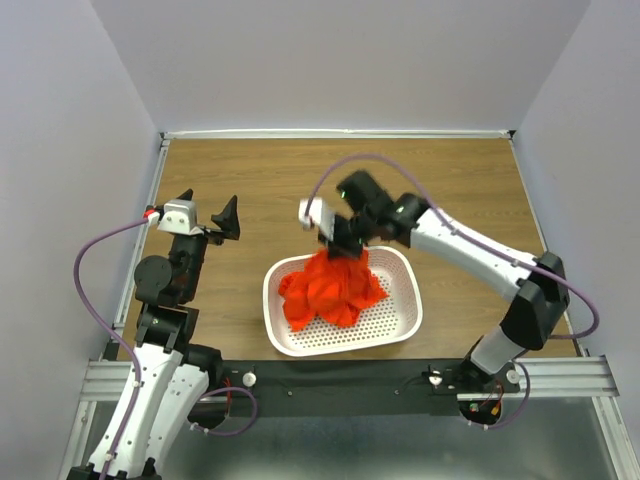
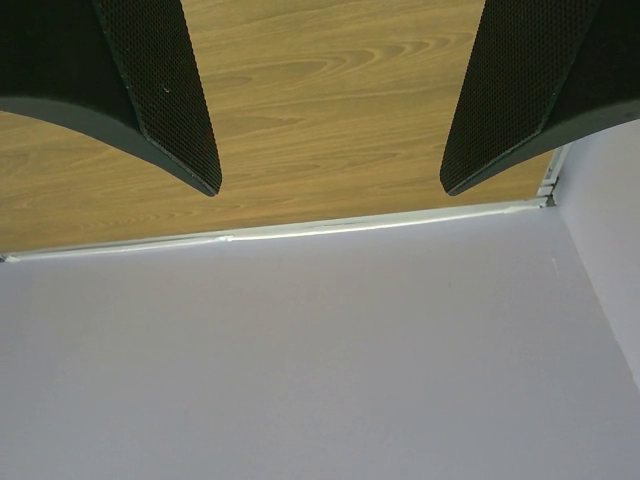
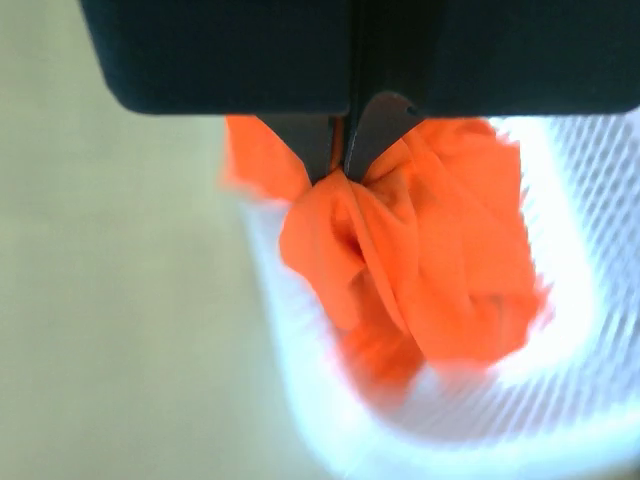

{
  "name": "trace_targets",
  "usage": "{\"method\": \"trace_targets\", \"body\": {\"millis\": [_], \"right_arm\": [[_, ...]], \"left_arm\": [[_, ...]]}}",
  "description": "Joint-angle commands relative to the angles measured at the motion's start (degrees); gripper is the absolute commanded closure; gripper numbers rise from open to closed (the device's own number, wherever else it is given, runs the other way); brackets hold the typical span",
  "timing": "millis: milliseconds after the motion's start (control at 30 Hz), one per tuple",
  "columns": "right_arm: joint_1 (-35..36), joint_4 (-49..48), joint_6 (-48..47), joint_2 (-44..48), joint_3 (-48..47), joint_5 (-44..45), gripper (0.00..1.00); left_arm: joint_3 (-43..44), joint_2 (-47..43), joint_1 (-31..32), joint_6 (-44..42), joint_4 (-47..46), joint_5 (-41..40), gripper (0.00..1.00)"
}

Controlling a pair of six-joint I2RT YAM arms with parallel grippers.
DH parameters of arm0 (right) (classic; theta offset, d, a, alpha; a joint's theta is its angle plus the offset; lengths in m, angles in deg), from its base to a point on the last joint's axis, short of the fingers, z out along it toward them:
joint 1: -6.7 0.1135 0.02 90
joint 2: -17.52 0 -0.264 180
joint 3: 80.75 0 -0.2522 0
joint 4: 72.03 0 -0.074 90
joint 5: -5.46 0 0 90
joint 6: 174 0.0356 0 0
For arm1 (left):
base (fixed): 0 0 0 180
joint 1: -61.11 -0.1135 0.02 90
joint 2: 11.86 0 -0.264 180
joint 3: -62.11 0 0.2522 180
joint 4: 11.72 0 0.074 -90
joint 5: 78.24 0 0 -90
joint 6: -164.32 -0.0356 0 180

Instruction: Fold and stack the t-shirts

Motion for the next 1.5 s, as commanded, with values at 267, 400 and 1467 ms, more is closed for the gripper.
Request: {"method": "trace_targets", "body": {"millis": [267,400,1467], "right_arm": [[-13.71,-17.45,21.41,-2.74,-43.89,27.75,0.99],[-13.71,-17.8,20.97,-5.46,-47.85,29.59,0.99],[-12.48,19.81,-31.14,-2.48,-12.26,-16.29,0.04]], "left_arm": [[0.32,-1.35,0.17,-1.16,-1.42,1.32,0.02],[0.23,-1.35,0.17,-1.07,-1.42,1.41,0.02],[0.41,-2.23,0.17,-0.01,-2.3,6.86,0.02]]}}
